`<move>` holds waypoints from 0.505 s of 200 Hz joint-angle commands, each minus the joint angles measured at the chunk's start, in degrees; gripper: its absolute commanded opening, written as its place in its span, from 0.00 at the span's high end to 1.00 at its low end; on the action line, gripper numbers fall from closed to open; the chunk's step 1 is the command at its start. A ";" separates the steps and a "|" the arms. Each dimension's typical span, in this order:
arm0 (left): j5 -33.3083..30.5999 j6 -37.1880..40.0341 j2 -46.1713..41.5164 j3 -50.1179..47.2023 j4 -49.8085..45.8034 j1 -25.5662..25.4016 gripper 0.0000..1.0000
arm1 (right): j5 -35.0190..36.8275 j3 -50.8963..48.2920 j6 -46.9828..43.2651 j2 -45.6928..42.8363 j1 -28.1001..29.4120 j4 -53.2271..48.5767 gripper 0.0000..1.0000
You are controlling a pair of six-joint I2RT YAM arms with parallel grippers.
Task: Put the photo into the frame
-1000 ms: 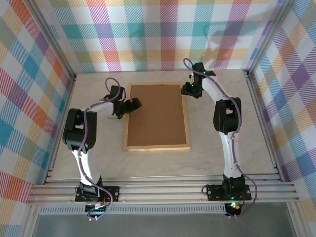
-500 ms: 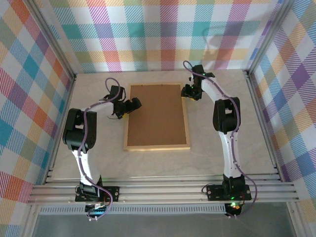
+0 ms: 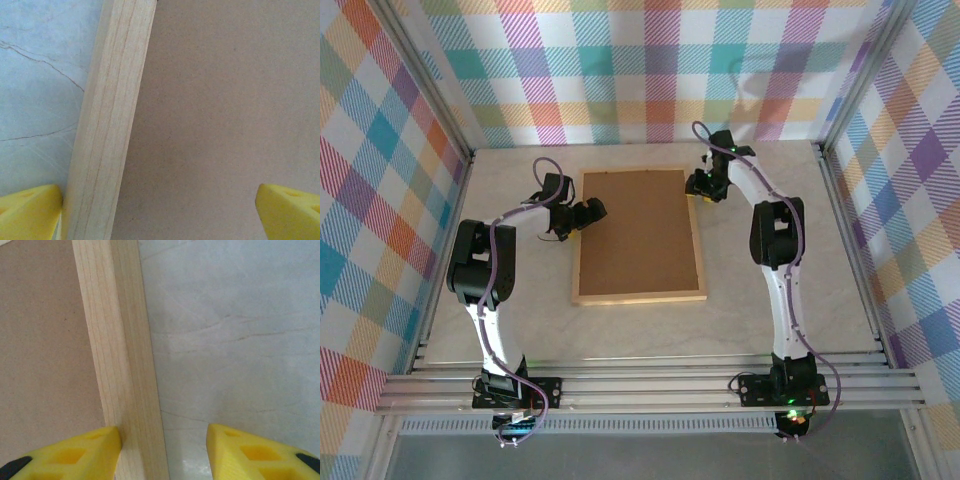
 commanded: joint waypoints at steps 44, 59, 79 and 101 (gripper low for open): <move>5.87 0.52 2.40 1.33 -0.99 -1.52 0.01 | 2.13 3.59 -2.24 8.04 5.14 -8.29 0.49; 5.91 0.66 2.43 1.57 -1.26 -1.56 0.02 | 2.03 3.84 -2.47 8.33 5.50 -8.35 0.48; 5.91 0.65 2.26 1.55 -1.36 -1.65 0.02 | 1.23 4.20 -2.69 8.60 6.00 -7.96 0.48; 5.91 0.63 2.01 1.43 -1.45 -1.76 0.02 | 0.22 4.75 -2.88 8.96 6.94 -7.64 0.47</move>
